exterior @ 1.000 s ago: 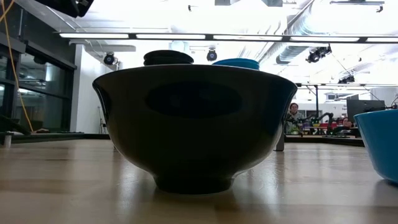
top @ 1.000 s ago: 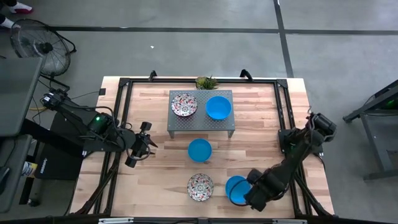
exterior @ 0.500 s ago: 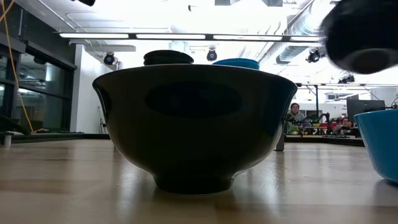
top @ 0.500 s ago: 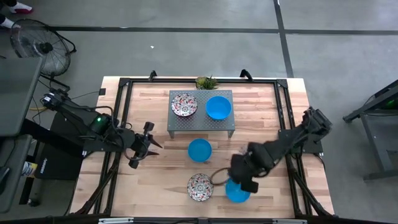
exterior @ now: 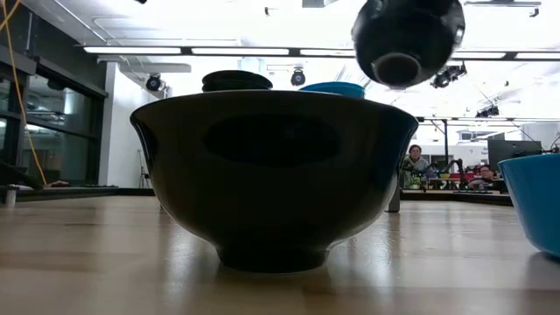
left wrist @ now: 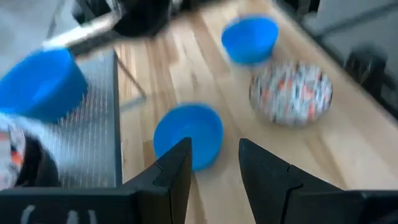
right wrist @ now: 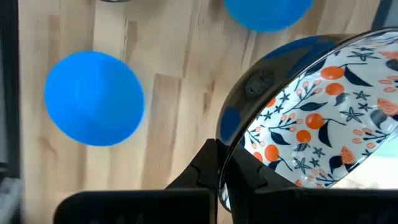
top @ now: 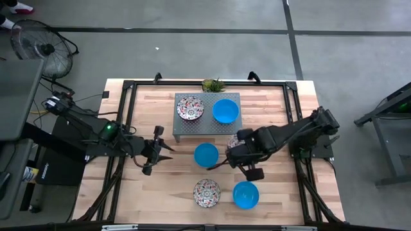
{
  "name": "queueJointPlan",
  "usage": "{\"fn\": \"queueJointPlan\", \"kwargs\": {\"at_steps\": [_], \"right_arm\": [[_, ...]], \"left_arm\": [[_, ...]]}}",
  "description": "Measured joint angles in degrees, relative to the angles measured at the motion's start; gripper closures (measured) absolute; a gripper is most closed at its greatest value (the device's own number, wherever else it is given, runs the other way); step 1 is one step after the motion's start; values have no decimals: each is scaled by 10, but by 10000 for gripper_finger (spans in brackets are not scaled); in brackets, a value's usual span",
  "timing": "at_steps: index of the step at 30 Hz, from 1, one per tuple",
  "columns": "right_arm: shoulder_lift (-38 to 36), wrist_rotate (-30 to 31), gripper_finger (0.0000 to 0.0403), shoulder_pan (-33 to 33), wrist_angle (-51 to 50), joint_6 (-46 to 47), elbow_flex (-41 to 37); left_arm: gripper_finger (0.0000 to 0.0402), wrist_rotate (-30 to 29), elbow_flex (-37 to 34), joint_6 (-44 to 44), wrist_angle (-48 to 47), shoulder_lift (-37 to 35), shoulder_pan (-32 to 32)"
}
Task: Pick & Place Mini bowls
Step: Stack the white patterned bowl on the stacked white patterned bowls on the shelf
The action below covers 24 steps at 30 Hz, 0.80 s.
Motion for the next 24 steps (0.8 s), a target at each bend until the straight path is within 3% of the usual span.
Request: {"fn": "queueJointPlan", "kwargs": {"at_steps": [8,19,24], "right_arm": [[1,60,403,0,-5,-186,10],[8,295,403,-6,-27,-373,9],[8,377,403,-16,-31,-429,9]], "left_arm": [[273,-30,1,-4,165,24,11],[273,-29,1,-183,263,74,114],[273,-27,2,-212,316,96,152]]}}
